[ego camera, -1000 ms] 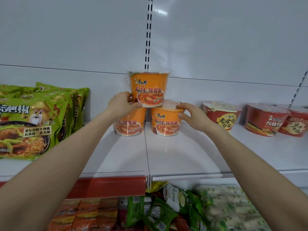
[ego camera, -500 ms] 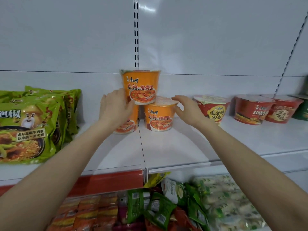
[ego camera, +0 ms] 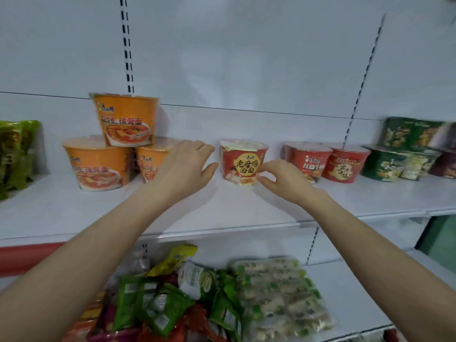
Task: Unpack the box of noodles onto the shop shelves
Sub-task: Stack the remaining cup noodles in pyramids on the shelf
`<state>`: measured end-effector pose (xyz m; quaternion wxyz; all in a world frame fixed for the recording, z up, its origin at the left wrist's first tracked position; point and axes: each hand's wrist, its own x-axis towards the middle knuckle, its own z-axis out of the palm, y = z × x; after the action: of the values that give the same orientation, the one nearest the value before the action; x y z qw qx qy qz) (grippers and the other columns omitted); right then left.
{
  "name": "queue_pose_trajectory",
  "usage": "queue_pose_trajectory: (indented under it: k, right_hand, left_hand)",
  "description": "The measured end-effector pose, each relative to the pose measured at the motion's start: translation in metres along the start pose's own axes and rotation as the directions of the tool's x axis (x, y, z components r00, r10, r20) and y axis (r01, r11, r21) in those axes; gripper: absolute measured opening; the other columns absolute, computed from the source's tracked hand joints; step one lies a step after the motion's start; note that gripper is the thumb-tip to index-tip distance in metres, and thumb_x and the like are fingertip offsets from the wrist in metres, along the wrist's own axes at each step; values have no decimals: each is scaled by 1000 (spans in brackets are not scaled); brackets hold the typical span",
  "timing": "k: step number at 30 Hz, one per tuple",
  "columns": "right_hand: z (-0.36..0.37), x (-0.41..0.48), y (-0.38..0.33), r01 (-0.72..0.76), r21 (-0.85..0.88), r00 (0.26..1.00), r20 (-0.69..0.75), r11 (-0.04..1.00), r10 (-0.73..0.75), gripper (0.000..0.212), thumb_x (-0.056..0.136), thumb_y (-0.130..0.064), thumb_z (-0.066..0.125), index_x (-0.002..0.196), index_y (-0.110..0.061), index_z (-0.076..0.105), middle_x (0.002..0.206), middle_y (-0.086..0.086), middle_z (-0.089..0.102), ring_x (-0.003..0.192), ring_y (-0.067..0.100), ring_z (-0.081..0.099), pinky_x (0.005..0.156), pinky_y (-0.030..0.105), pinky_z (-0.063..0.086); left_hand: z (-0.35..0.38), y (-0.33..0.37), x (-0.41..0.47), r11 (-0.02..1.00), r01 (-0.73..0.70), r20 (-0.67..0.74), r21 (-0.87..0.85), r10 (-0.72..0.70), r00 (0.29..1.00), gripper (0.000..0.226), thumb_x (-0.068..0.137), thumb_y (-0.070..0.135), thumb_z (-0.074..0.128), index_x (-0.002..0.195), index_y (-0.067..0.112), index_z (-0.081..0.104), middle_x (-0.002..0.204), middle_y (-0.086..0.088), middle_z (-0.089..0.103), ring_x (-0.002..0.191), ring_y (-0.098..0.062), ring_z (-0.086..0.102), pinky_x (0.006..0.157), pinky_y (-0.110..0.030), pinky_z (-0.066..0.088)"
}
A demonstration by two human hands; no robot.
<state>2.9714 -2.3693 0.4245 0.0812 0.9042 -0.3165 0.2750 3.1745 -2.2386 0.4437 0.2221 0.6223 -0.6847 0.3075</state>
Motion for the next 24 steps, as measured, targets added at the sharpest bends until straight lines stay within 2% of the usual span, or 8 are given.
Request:
queue_pose_trajectory:
  k: [2, 6, 10, 14, 20, 24]
  right_hand:
    - [-8, -12, 31, -26, -31, 999, 23, 999, 27, 31, 92, -26, 52, 119, -11, 60, 120, 6, 63, 113, 24, 54, 88, 37, 45]
    - [-14, -22, 75, -54, -42, 997, 55, 998, 56, 33, 92, -25, 53, 122, -11, 58, 123, 7, 61, 117, 23, 52, 91, 35, 43]
    - [-8, -19, 99, -26, -31, 996, 83, 999, 29, 34, 91, -25, 54, 121, -10, 58, 122, 7, 62, 115, 24, 54, 92, 36, 46]
    - [6, -10, 108, -37, 9, 994, 102, 999, 36, 37, 91, -26, 54, 125, -10, 55, 126, 7, 59, 115, 24, 54, 91, 32, 42]
    - [31, 18, 111, -175, 146, 975, 165, 974, 150, 56, 88, -33, 59, 135, -8, 41, 135, 10, 51, 120, 25, 51, 96, 34, 43]
    - [42, 41, 108, -257, 244, 949, 247, 935, 197, 74, 82, -38, 66, 139, -7, 31, 136, 12, 49, 121, 25, 50, 95, 36, 45]
  left_hand:
    - [6, 23, 8, 1000, 13, -10, 4, -13, 1000, 45, 80, 34, 42, 93, -2, 67, 79, -20, 68, 70, -38, 64, 65, -42, 52]
    - [21, 53, 17, 993, 118, -6, -16, -118, 993, 37, 89, 25, 55, 115, -1, 59, 104, -20, 65, 95, -38, 59, 84, -44, 44]
    - [29, 60, 30, 982, 187, -8, -22, -187, 982, 39, 90, 23, 55, 122, 1, 55, 113, -20, 63, 104, -38, 56, 91, -44, 40]
    - [36, 55, 48, 972, 234, 50, 31, -235, 971, 42, 91, 24, 53, 128, 5, 50, 122, -17, 58, 110, -35, 53, 92, -40, 38]
    - [54, 36, 77, 987, 141, 141, 81, -151, 978, 46, 88, 32, 58, 127, 9, 51, 122, -14, 58, 110, -33, 53, 94, -41, 37]
    - [67, 22, 94, 987, 53, 224, 152, -87, 971, 47, 88, 39, 56, 129, 17, 50, 126, -7, 56, 116, -28, 50, 100, -40, 30]
